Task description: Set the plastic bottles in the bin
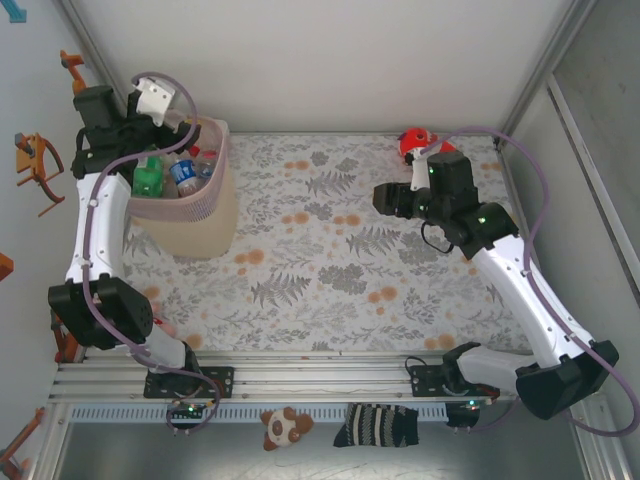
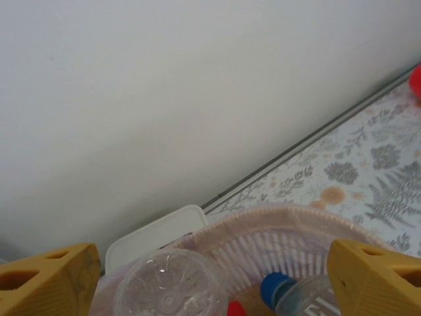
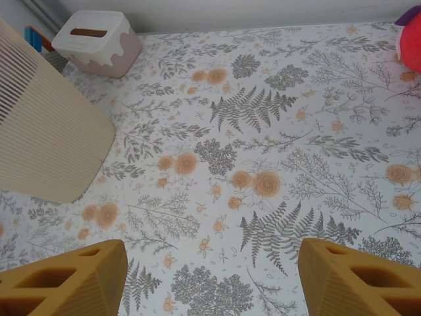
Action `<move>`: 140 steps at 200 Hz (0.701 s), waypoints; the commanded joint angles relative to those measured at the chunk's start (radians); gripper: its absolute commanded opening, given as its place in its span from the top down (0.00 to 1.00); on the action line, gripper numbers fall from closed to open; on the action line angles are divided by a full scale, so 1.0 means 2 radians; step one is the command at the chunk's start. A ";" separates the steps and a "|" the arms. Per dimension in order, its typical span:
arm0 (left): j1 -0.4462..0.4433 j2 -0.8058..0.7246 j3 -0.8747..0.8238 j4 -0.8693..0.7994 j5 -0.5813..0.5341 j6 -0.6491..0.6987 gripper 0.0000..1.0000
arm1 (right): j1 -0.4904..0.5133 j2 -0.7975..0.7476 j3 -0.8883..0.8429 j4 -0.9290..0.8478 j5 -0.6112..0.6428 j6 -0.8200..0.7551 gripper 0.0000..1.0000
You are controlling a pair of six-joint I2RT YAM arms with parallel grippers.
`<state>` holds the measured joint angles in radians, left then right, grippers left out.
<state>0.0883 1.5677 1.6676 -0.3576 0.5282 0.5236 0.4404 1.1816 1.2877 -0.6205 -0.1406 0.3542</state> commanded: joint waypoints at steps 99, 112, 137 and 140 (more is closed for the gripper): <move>0.001 -0.044 0.040 -0.106 -0.075 -0.202 0.48 | 0.000 -0.019 0.012 -0.002 -0.005 -0.009 0.32; 0.003 -0.023 0.056 -0.120 -0.085 -0.199 0.50 | 0.000 -0.021 0.014 -0.003 -0.006 -0.009 0.32; 0.003 0.029 0.102 -0.150 -0.080 -0.188 0.54 | 0.000 -0.027 0.014 -0.007 -0.003 -0.009 0.31; 0.003 0.036 0.107 -0.154 -0.080 -0.187 0.54 | 0.000 -0.028 0.014 -0.007 -0.003 -0.009 0.31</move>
<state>0.0887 1.5455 1.8050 -0.5751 0.3897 0.1581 0.4404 1.1587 1.2877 -0.6247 -0.1410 0.3470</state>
